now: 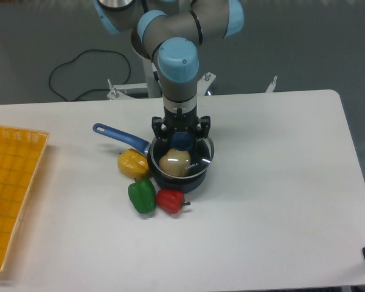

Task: Close the pot lid
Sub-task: 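Hold the lid on the pan and settle it flat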

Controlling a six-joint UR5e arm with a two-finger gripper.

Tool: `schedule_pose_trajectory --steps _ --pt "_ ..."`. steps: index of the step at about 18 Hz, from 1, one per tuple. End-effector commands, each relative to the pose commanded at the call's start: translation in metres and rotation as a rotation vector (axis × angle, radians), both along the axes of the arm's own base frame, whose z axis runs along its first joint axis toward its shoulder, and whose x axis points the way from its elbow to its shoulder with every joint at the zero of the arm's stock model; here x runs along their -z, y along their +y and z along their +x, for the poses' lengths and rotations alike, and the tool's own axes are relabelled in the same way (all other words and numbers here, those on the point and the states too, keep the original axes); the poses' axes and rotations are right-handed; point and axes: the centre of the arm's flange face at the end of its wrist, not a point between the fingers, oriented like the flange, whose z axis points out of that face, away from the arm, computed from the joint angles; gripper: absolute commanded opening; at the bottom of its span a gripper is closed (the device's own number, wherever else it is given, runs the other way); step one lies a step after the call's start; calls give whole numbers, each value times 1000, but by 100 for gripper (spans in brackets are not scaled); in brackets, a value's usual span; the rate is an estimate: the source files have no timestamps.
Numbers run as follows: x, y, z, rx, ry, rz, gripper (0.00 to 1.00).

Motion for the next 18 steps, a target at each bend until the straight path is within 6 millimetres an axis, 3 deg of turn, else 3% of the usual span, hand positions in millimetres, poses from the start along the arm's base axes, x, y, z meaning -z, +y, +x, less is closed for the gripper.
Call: schedule_pose_trajectory --steps 10,18 --pt "6 5 1 -14 1 0 56" --pt "6 13 12 -9 0 1 56"
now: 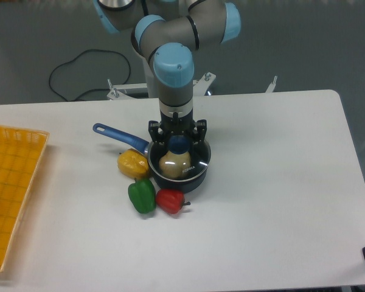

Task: Close the pot lid
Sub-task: 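Hold the lid on the pan and settle it flat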

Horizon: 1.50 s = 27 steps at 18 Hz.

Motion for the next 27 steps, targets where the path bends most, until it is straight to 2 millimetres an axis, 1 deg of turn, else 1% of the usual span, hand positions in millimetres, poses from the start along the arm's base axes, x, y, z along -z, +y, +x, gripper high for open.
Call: schedule_pose_trajectory --steps 11,14,23,27 --pt "2 0 -2 0 6 -13 57" --pt "6 1 -3 0 1 -17 57" --pt "6 1 -5 0 11 -19 57" --pt "9 1 -5 -1 12 -32 58"
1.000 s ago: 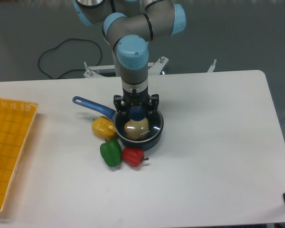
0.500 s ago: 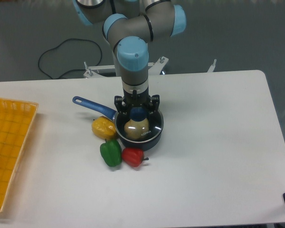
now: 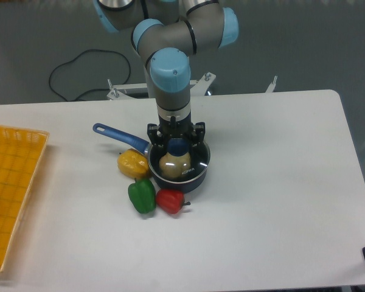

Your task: Close the pot lid

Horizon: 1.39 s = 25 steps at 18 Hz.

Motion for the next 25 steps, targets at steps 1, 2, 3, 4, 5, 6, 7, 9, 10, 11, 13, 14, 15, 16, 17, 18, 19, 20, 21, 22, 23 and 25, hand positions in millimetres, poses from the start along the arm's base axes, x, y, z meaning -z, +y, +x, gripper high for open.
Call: schedule_pose_trajectory --steps 1,2,3,4,5,6,7,9,10,11,13,14,15,16,17,18,19,20,21,22,23,25 --pt "0 0 0 0 1 -1 58" --pt "0 0 0 0 1 -1 58" --pt "0 0 0 0 1 -1 58" --pt "0 0 0 0 2 -2 58" --pt "0 0 0 0 3 -1 58" --pt "1 0 0 0 1 -1 58" --pt "1 0 -1 0 1 -3 58" --pt "4 1 0 1 -3 -6 60" --pt "3 2 1 4 -1 -5 60" --pt "3 3 2 7 -1 -5 60" --pt "4 3 2 7 -3 -6 60" --pt "3 3 1 7 -1 -5 61" --pt "3 3 1 7 -1 -5 61" --pt "2 4 1 7 0 -4 61" --pt "3 3 1 7 -1 -5 61" --pt "3 3 1 7 -1 -5 65" --pt "3 3 1 7 -1 -5 68" --pt "2 4 1 9 0 -4 73" --pt "2 4 1 12 1 -6 82" --pt "2 4 1 16 3 -6 91" --pt "2 3 0 16 10 -14 97" --pt "2 2 -1 15 16 -23 99"
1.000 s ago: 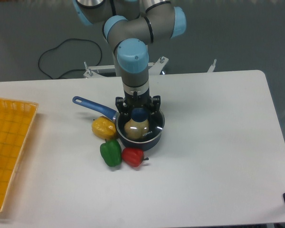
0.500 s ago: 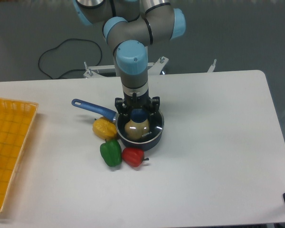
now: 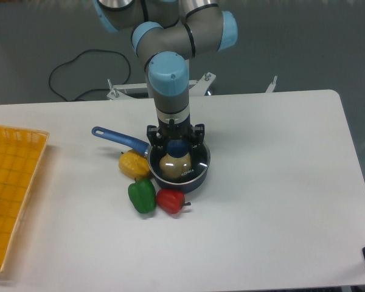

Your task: Close the pot lid

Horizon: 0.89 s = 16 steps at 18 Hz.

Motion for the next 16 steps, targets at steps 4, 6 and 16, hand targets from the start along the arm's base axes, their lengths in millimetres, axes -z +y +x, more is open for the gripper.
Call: schedule_pose_trajectory --steps 4,6,16 --pt "-6 2 -2 5 8 9 100" --pt "-18 6 -7 24 21 14 100" --pt "-83 -10 -65 174 73 5 100"
